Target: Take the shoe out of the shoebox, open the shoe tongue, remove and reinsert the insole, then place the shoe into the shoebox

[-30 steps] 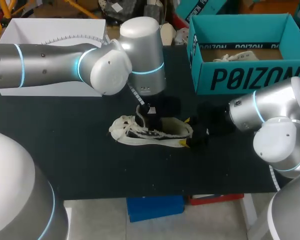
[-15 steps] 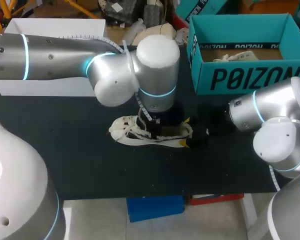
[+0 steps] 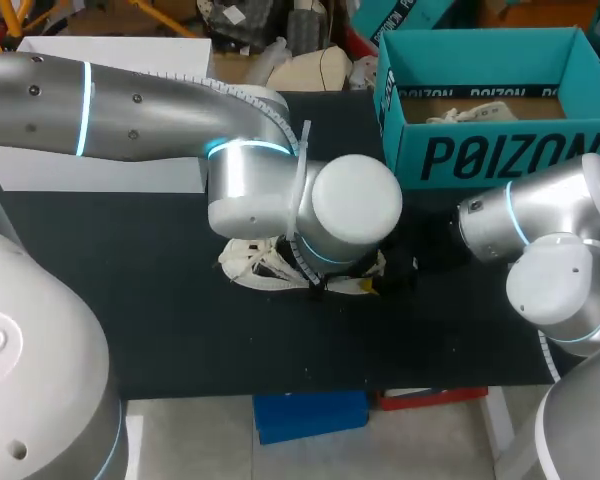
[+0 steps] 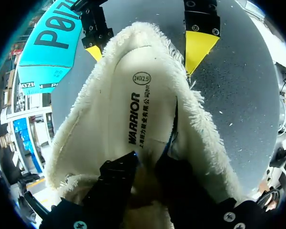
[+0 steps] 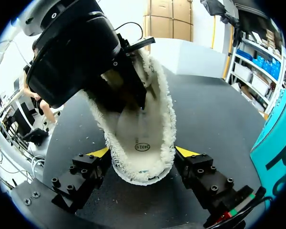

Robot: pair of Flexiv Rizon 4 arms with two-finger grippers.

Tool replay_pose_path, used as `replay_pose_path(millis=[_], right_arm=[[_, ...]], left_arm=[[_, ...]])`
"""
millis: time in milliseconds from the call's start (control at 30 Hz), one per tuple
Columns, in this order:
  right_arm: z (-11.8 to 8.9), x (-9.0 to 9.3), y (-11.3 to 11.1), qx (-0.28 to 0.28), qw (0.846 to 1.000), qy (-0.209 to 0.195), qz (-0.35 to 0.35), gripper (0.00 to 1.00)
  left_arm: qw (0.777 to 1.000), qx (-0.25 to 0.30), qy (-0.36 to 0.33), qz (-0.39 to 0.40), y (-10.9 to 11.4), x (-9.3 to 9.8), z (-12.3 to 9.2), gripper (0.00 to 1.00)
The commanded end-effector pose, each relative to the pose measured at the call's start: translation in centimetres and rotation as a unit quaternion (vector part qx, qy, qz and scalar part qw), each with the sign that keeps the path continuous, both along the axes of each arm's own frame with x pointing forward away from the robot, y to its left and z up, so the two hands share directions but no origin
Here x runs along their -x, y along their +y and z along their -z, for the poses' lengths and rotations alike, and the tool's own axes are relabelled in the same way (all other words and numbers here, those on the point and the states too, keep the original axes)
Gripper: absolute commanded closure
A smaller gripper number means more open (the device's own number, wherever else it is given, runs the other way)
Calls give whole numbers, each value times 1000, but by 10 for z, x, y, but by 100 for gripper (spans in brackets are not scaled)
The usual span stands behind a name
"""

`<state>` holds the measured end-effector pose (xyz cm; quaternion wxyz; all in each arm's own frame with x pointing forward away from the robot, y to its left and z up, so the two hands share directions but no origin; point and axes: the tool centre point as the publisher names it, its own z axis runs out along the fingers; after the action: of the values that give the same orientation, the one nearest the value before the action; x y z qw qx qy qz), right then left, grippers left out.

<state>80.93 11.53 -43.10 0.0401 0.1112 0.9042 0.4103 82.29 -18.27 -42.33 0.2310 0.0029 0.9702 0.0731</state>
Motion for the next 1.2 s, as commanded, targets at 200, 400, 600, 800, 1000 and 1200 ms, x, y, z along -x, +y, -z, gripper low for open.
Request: replay_pose_path(millis=[200, 400, 600, 800, 1000, 1200], right_arm=[[1, 0, -1, 1, 1000, 1, 1, 100], [1, 0, -1, 1, 1000, 1, 1, 100], [1, 0, -1, 1, 1000, 1, 1, 100], [1, 0, -1, 1, 1000, 1, 1, 100], [1, 0, -1, 1, 1000, 1, 1, 100], [1, 0, -1, 1, 1000, 1, 1, 100]], left_arm=[[991, 3, -123, -47, 6, -30, 27, 54], [985, 23, -147, -82, 9, -43, 27, 52], [984, 39, -149, -93, 9, -44, 28, 55], [987, 41, -134, -76, 4, -42, 32, 80], [994, 39, -94, -45, 1, -41, 33, 100], [999, 36, -33, -18, 1, -31, 33, 100]])
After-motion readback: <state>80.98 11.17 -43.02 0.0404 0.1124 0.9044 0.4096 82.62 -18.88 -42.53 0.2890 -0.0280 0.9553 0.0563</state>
